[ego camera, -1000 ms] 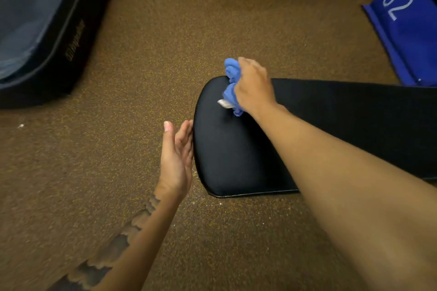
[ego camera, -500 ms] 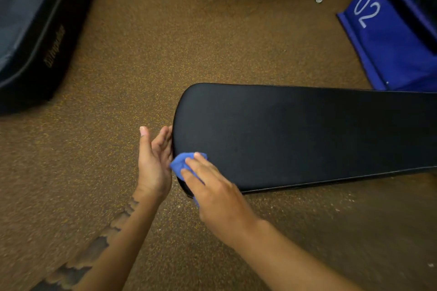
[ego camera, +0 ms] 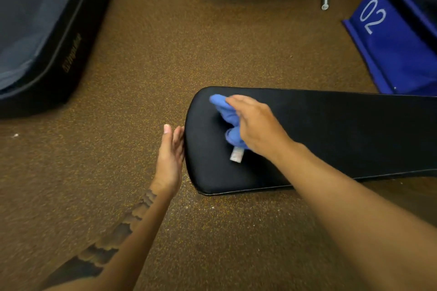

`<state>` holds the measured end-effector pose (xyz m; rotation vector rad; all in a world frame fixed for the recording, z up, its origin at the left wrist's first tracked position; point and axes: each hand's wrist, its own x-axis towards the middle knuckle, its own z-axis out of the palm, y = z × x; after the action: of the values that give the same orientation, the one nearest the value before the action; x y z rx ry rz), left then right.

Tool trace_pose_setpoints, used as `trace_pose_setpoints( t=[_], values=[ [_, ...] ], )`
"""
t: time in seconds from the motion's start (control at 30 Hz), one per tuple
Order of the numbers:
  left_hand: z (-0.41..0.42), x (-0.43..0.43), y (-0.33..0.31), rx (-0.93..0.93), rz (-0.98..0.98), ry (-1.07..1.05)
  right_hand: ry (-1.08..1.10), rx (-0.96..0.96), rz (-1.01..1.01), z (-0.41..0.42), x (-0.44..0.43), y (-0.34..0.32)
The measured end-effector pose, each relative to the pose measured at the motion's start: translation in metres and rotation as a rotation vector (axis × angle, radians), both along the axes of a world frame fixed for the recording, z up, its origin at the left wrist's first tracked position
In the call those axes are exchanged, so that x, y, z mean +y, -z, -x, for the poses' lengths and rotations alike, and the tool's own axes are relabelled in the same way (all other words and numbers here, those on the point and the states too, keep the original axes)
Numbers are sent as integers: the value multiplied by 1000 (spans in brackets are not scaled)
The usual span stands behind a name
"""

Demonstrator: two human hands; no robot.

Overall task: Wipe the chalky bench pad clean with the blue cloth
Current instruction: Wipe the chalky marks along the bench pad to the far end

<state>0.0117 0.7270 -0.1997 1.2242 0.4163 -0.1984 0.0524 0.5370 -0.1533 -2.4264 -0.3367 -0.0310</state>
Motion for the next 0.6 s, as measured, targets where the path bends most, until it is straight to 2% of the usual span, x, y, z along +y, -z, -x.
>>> trace_pose_setpoints(
  t=[0.13, 0.27, 0.4, 0.53, 0.6],
  values=[
    [2, 2, -3, -2, -73, 28, -336, -31, 237, 29, 35, 36],
    [3, -2, 0, -64, -149, 113, -315, -114, 350, 44, 31, 48],
    [2, -1, -4, -145, -216, 208, -346, -92, 392, 42, 31, 38],
    [-2, 23, -9, -232, -549, 398, -258, -128, 392, 53, 30, 26],
    [-9, 29, -18, -412, -732, 506, -165, -133, 316, 63, 29, 21]
  ],
)
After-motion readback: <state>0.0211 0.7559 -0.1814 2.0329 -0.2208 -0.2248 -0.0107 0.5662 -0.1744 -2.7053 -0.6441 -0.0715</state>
